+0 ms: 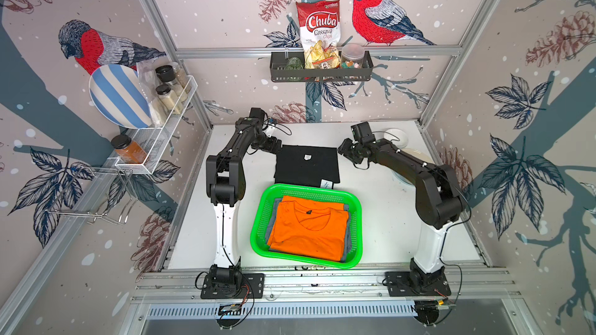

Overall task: Put the folded t-shirts into the basket
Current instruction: Pick up the T-shirt from the center of the board.

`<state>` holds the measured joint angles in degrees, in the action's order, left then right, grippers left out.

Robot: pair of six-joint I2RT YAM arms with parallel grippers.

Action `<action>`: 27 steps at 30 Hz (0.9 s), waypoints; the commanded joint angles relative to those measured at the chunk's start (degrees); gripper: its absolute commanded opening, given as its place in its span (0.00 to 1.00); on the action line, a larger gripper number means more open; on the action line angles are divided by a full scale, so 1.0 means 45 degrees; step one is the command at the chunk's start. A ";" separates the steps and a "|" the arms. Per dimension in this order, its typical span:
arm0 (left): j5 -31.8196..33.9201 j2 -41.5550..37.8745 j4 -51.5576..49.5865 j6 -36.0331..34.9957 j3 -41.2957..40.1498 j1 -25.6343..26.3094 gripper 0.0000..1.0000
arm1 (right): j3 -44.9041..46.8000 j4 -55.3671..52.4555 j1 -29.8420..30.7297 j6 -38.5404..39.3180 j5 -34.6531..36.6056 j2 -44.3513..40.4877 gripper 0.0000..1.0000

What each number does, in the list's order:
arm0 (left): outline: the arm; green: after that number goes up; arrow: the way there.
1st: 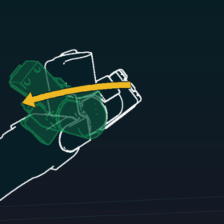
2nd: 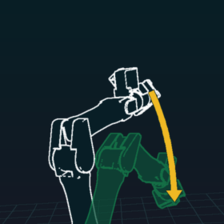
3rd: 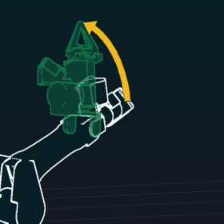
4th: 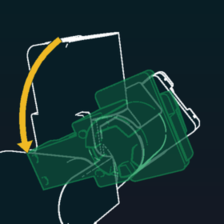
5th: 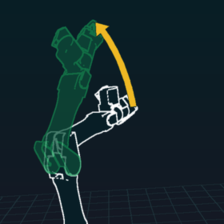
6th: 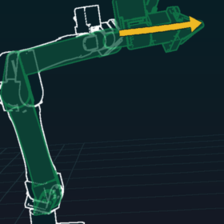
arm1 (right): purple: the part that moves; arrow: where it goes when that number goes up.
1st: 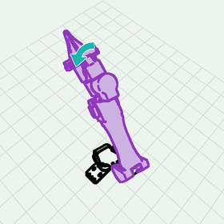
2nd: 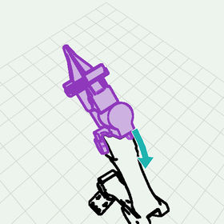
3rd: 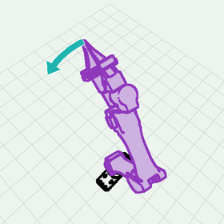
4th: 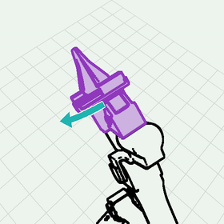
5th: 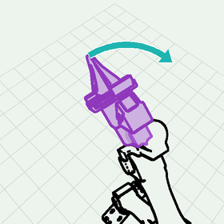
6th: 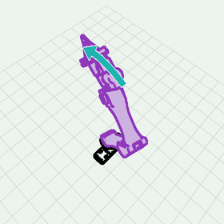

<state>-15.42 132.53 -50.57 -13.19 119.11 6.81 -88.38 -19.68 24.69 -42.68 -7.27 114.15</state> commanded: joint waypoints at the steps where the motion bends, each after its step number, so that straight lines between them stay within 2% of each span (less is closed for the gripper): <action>1: -0.0126 0.0672 -0.0449 0.0913 0.0731 0.0128 0.87 | -0.1835 -0.1655 -0.0111 0.3529 -0.1541 0.1403 0.58; 5: -0.0198 0.1461 -0.0413 0.1673 0.1386 0.0167 0.86 | -0.4040 -0.3090 -0.0287 0.4788 -0.1432 0.3193 0.60; 9: -0.0441 0.1778 -0.0346 0.1844 0.1403 0.0258 0.84 | -0.4597 -0.3164 -0.0663 0.5092 -0.1549 0.3971 0.62; 12: -0.0720 0.1972 -0.0309 0.1857 0.1417 0.0331 0.82 | -0.4929 -0.3225 -0.0841 0.5548 -0.2516 0.4542 0.65; 16: -0.1327 0.2379 -0.0366 0.2046 0.1738 0.0362 0.81 | -0.6228 -0.4298 -0.0826 0.5931 -0.3541 0.5548 0.64; 20: -0.1778 0.3053 -0.0645 0.2513 0.2477 0.0382 0.78 | -0.6584 -0.4451 -0.0765 0.5740 -0.3773 0.6065 0.62; 24: -0.2144 0.3732 -0.1233 0.2902 0.3411 0.0382 0.68 | -0.6665 -0.4304 -0.0814 0.5573 -0.4087 0.6468 0.59; 27: -0.2217 0.3835 -0.1302 0.2956 0.3492 0.0428 0.58 | -0.6677 -0.4134 -0.0889 0.5511 -0.4223 0.6646 0.48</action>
<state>-24.08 148.64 -51.57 -1.37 134.78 8.38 -118.87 -34.46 20.84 -17.80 -26.55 142.37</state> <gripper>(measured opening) 0.588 0.501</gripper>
